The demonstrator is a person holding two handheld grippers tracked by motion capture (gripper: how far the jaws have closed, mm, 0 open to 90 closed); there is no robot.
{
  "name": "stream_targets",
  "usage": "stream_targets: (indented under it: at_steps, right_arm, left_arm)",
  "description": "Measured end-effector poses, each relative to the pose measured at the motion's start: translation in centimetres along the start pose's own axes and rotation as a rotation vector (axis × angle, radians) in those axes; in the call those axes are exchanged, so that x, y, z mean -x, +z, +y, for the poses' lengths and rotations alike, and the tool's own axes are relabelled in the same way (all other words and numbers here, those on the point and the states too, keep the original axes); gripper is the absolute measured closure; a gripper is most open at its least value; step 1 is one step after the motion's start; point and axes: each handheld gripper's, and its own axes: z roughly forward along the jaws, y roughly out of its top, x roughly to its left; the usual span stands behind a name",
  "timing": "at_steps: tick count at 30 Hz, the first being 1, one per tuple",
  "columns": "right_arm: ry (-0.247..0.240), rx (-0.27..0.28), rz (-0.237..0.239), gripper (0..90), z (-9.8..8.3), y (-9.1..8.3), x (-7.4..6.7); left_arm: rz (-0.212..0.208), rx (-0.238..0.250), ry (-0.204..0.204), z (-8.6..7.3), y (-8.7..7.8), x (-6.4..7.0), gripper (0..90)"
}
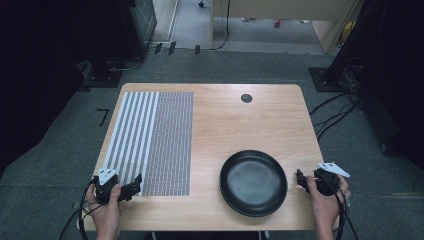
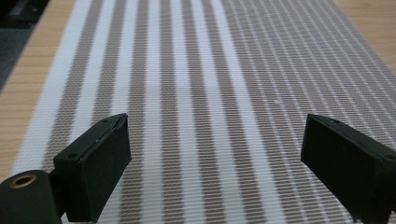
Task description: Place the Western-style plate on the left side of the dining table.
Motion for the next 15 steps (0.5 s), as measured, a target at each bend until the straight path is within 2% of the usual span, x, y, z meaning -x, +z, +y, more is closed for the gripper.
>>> stream_targets:
  at_steps: [15]
  right_arm:
    - [0.009, -0.001, -0.009, 14.2, 0.0, 0.0, -0.1]
  left_arm:
    - [-0.083, -0.003, 0.040, 1.0, 0.8, 3.6, 8.4]
